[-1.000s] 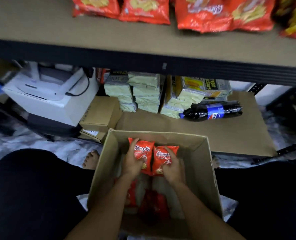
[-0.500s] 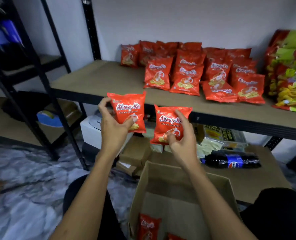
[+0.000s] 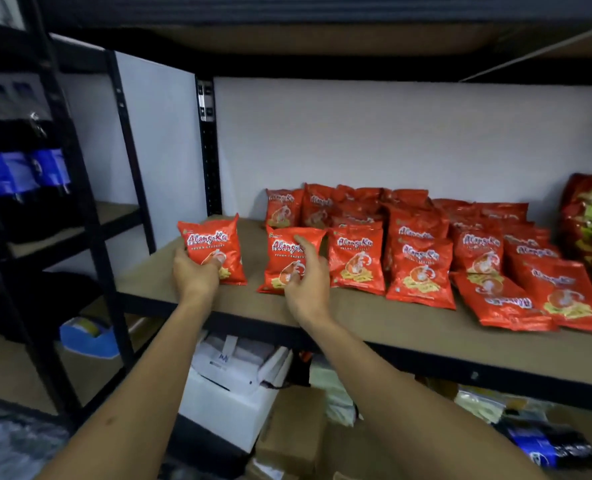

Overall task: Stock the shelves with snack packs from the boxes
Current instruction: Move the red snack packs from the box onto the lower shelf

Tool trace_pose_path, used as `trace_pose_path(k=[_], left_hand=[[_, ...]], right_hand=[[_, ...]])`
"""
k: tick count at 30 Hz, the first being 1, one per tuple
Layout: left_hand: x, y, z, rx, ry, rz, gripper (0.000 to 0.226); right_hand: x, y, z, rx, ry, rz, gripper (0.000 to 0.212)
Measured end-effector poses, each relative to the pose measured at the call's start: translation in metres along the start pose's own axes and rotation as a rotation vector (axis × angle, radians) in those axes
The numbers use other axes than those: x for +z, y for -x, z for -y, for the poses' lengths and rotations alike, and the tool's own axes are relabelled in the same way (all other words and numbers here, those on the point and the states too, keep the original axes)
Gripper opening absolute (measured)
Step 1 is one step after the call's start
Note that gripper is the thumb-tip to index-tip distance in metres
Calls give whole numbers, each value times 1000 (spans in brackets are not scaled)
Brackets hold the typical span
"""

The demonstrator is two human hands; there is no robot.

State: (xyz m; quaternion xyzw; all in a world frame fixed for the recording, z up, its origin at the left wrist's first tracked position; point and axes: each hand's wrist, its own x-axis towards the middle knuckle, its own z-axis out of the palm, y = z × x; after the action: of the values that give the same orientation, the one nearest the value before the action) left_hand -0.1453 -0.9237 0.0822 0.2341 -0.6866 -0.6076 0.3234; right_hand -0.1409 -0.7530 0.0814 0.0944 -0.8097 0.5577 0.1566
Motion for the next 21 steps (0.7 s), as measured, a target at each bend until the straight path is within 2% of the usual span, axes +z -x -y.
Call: trace_pose_path(k=[3, 10, 14, 18, 21], left_hand=[[24, -29, 0, -2, 0, 79, 49], [94, -83, 7, 82, -14, 143, 53], [135, -112, 3, 133, -55, 199, 51], [173, -138, 5, 221, -87, 197, 49], [197, -152, 2, 235, -124, 190, 47]], right_hand=[[21, -34, 3, 57, 12, -38, 71], [49, -123, -20, 89, 182, -213, 73], [69, -177, -26, 66, 140, -254, 74], [88, -220, -34, 101, 20, -322, 65], [96, -251, -49, 100, 80, -401, 70]])
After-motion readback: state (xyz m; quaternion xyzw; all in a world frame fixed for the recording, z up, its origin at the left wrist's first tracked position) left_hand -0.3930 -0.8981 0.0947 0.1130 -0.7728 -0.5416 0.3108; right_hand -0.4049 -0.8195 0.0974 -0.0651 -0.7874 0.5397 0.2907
